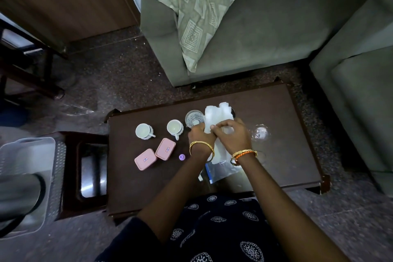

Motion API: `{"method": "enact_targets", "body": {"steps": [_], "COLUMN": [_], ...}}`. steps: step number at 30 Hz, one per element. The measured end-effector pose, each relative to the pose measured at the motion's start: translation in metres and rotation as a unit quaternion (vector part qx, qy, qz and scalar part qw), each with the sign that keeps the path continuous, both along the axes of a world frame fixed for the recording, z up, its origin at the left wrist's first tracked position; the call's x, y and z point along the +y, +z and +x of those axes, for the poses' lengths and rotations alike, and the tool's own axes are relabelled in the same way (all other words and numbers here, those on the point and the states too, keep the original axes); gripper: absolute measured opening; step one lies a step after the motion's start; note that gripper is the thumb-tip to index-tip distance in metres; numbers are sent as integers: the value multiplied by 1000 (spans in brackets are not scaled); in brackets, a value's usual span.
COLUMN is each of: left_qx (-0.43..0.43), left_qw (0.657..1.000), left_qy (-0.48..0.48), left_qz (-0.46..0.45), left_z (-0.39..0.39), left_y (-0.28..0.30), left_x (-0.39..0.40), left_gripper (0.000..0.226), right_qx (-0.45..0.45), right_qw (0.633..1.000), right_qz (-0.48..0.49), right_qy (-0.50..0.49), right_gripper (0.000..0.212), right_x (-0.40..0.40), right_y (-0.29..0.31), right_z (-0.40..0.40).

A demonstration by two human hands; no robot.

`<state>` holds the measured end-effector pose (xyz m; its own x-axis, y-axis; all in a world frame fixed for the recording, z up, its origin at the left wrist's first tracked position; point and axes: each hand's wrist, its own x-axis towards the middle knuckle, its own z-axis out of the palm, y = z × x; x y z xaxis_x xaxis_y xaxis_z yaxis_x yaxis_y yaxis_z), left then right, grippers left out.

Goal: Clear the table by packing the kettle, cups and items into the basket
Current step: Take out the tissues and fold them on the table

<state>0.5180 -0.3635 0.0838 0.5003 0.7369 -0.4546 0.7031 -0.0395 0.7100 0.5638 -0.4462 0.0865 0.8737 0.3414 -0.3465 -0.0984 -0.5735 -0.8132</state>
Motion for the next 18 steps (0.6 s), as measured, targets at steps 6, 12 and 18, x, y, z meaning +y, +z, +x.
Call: {"method": "enact_targets", "body": {"steps": [6,12,18], "left_qx": [-16,-39,-49], "left_qw": [999,977,955], "left_qy": [-52,-55,-29], "left_qz": [1,-203,-292], "left_z": [-8,-14,-19], "left_y": [3,20,26], "left_x": [4,15,24], "left_gripper": [21,16,14], "right_qx": [15,71,150], "right_qw": [1000,994,984], "right_qz": [12,80,92], "right_qy": [-20,-5,29], "right_gripper": [7,10,4], "right_x": [5,-3,-14], "right_y": [-2,4,7], "right_z": [1,8,17]}}
